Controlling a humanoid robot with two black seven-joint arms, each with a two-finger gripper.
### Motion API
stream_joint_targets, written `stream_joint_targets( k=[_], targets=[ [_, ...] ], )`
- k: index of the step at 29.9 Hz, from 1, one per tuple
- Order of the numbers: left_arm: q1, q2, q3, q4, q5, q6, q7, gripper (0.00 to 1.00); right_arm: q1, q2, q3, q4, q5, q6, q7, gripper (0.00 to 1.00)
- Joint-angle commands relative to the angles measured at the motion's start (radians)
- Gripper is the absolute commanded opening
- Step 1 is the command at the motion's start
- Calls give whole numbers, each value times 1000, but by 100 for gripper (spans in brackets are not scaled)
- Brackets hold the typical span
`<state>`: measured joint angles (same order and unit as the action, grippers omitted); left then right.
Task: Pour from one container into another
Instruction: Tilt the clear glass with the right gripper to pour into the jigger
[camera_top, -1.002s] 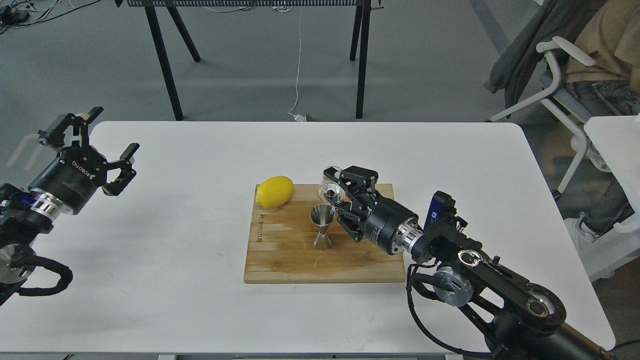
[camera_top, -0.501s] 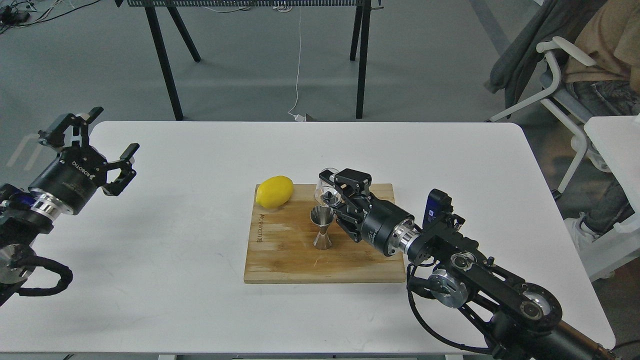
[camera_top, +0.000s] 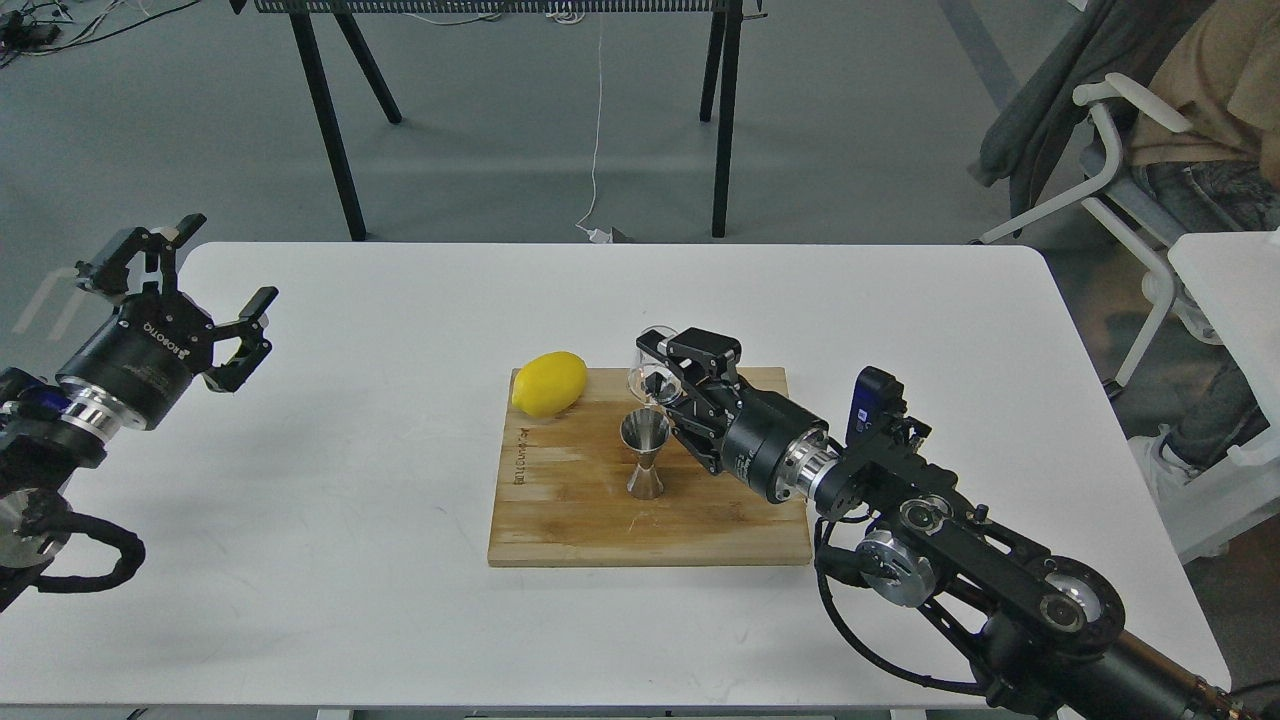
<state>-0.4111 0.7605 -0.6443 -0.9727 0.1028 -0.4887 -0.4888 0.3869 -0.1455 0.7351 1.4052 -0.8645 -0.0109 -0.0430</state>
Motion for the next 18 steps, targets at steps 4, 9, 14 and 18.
stream_joint_targets(
  k=[4,9,14,18],
  targets=[
    [0,0,0,0,0,0,0,92,1,0,0,0,-27,0,0,39],
    [0,0,0,0,0,0,0,92,3,-2,0,0,-28,0,0,39],
    [0,-1,0,0,0,0,0,92,4,-8,0,0,-67,0,0,39],
    [0,-1,0,0,0,0,0,92,4,-8,-2,0,-71,0,0,39]
  ],
)
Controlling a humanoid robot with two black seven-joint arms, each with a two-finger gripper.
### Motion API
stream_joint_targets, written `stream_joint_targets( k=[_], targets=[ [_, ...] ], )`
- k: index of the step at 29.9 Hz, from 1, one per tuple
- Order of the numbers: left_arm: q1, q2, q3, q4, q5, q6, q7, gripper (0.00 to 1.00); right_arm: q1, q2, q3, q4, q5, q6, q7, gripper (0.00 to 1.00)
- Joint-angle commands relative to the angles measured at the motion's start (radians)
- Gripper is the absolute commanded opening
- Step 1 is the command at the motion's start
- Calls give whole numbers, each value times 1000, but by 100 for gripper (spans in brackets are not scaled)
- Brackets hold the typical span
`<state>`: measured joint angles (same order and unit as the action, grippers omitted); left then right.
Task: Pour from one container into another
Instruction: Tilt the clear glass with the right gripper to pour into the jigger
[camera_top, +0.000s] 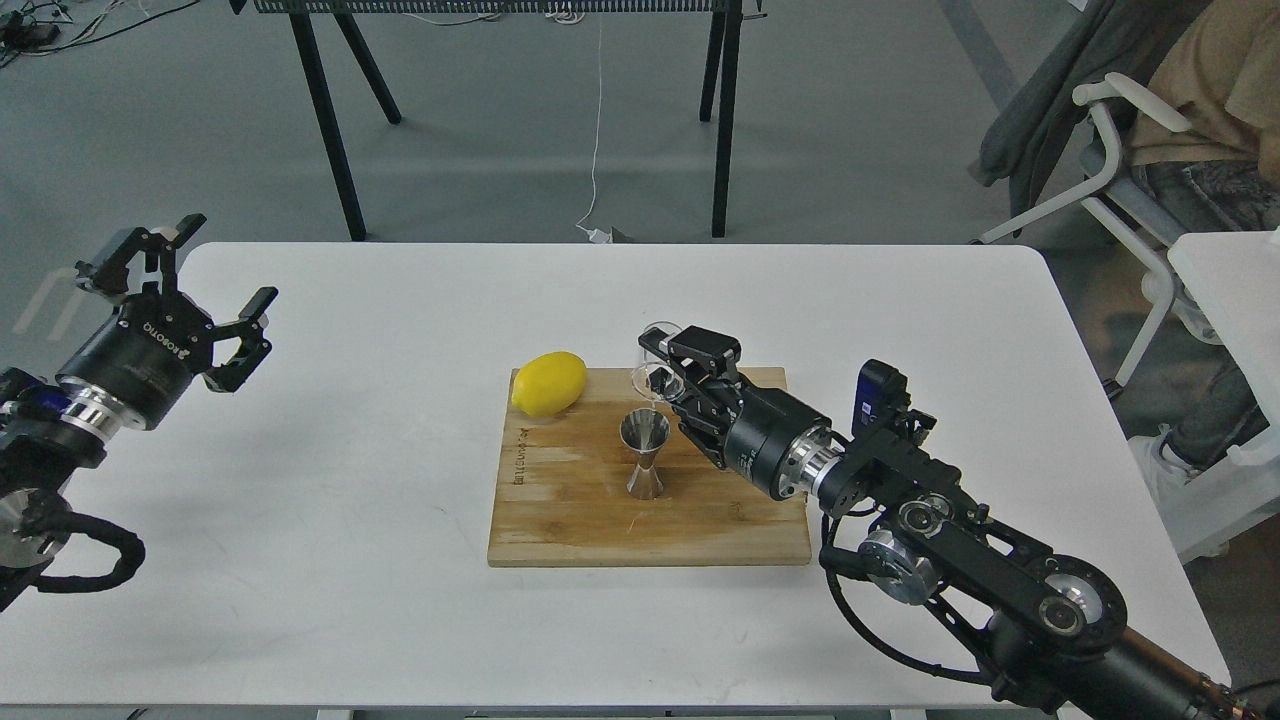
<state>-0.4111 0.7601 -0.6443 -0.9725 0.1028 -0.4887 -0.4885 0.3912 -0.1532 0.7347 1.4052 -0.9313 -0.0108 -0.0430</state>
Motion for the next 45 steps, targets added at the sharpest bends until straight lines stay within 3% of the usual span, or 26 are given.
stream_joint_targets(
  k=[1,45],
  targets=[
    [0,-1,0,0,0,0,0,92,0,0,-1,-2,-6,0,0,39],
    [0,-8,0,0,0,0,0,92,32,-22,-35,-8,-72,0,2,39]
  ],
)
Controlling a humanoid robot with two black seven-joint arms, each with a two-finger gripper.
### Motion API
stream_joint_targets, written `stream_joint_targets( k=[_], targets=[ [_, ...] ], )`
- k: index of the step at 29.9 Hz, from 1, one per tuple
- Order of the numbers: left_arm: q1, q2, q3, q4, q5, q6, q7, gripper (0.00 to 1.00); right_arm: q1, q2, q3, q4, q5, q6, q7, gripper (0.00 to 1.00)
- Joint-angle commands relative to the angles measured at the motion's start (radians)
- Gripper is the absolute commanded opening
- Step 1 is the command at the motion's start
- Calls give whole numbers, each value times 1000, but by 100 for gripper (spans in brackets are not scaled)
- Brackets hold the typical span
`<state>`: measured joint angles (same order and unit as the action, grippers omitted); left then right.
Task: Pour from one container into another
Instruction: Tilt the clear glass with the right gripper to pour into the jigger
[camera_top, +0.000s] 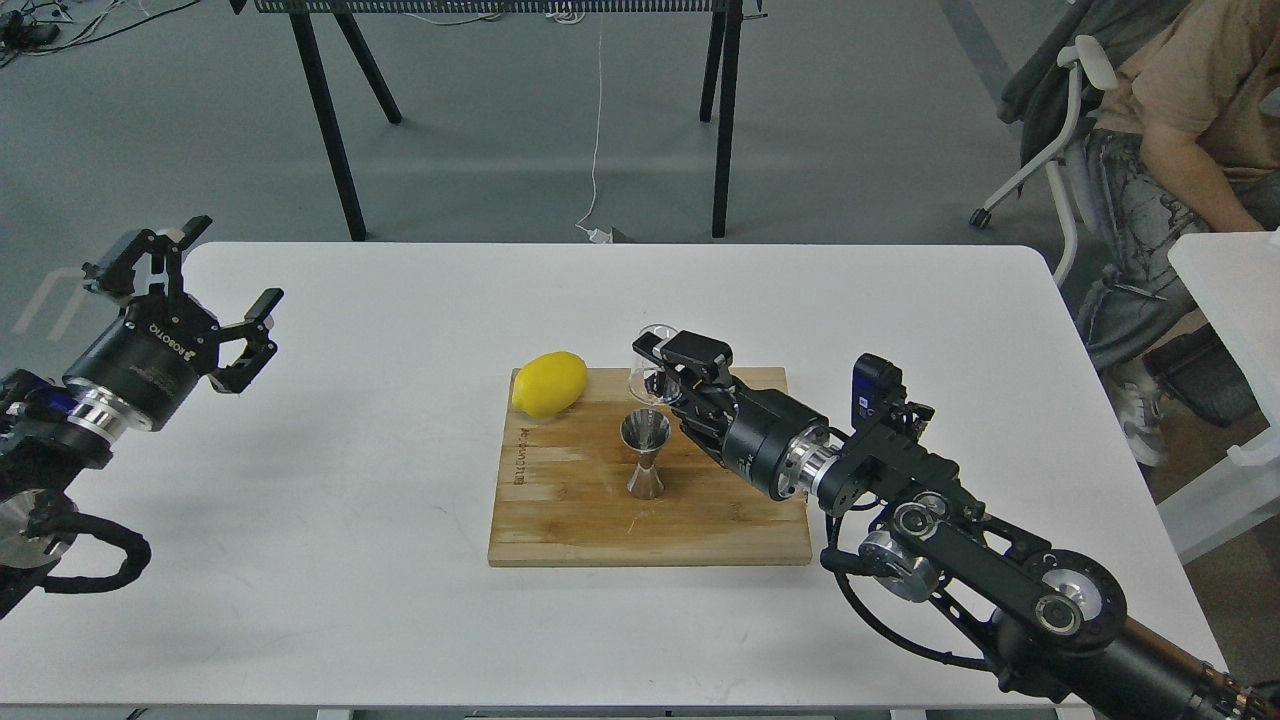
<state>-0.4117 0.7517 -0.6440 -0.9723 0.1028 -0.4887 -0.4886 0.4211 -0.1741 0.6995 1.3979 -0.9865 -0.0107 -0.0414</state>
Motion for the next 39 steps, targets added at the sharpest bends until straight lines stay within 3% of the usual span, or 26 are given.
stream_joint_targets(
  k=[1,39],
  targets=[
    [1,0,0,0,0,0,0,92,2,-1,0,-2,-21,0,0,39],
    [1,-2,0,12,0,0,0,92,51,-31,-78,-16,-81,1,5,39]
  ],
)
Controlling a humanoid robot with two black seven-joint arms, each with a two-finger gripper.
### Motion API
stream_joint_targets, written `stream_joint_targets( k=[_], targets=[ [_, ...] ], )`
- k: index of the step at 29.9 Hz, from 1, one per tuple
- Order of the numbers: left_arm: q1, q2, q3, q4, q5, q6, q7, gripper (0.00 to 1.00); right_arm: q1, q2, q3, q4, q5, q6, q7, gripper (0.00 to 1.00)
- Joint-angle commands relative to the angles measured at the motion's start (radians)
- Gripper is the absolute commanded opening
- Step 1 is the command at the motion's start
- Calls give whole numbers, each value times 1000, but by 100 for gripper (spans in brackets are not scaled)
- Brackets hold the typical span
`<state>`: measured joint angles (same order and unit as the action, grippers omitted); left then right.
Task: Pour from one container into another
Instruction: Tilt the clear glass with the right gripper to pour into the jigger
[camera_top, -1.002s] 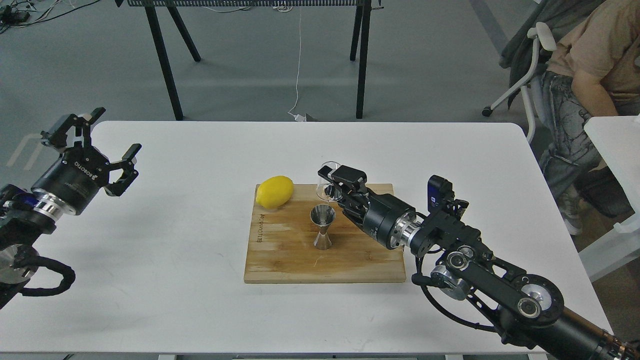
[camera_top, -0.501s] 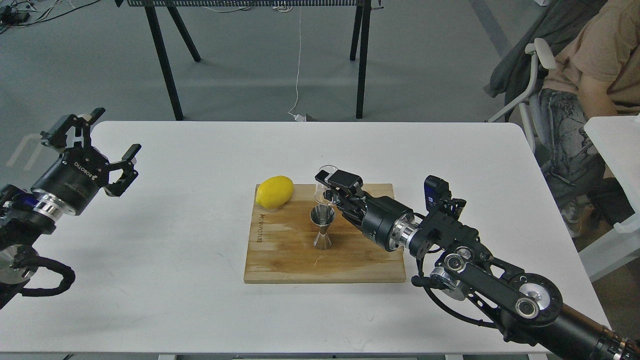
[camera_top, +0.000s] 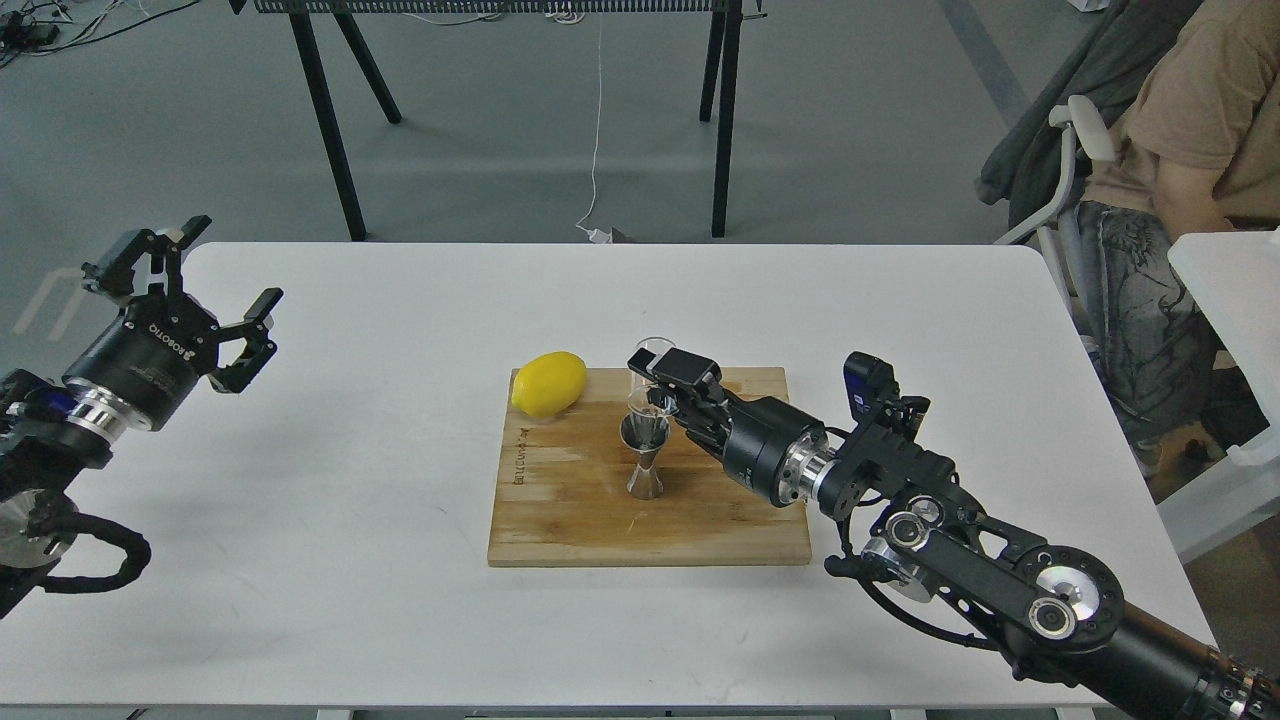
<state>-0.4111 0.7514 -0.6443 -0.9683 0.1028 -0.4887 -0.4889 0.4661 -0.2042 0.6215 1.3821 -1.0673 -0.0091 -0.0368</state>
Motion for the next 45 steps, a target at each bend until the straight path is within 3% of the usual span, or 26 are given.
stream_joint_targets(
  k=[1,45],
  targets=[
    [0,-1,0,8,0,0,0,92,8,-1,-2,0,0,0,0,39],
    [0,-3,2,11,0,0,0,92,68,-31,-71,-15,-42,0,1,39]
  ],
)
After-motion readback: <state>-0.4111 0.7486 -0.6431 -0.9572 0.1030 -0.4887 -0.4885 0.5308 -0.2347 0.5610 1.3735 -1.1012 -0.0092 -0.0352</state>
